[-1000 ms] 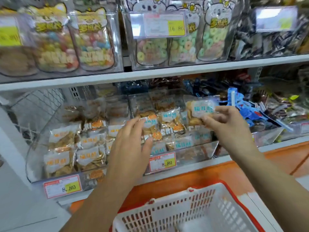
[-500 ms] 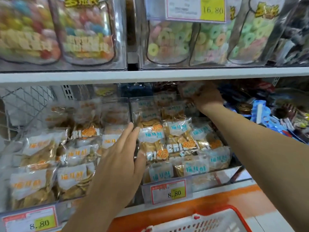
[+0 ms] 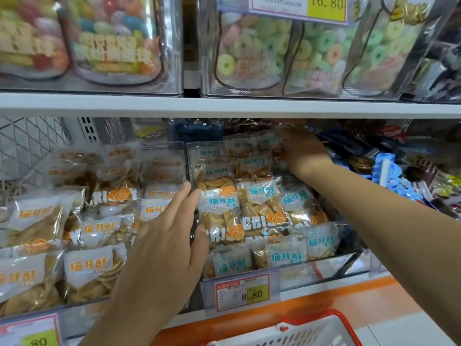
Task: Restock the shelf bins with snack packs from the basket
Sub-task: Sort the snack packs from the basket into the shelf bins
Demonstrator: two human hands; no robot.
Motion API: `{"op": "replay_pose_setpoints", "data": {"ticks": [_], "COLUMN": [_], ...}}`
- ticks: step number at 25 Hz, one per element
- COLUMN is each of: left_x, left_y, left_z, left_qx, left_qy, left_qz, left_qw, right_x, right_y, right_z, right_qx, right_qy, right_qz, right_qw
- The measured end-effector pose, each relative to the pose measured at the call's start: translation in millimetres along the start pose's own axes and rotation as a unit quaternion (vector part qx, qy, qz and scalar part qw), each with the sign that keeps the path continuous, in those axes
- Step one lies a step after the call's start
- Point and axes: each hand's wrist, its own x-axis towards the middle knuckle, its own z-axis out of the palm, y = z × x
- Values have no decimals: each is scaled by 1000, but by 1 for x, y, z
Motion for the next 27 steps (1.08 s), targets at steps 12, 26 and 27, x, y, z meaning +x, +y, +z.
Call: {"op": "replay_pose_setpoints", "data": {"ticks": [12,26,27], "left_x": [-23,-242,-241], "left_y": [14,-10,-13], "left_z": [-3,204,208], "left_qx": [-47,-108,-119], "left_qy": [179,-407,-404], "left_qz": [31,-327,-338], "left_qw": [982,846,842], "right_x": [-136,-435,-430], "right_y": [-10,-37,-41], "right_z": [-50,208,215], "right_qx": [414,313,314], "right_qy": [192,-459,-454], "right_qz": [116,325,318], "right_qw": [882,765,771]}}
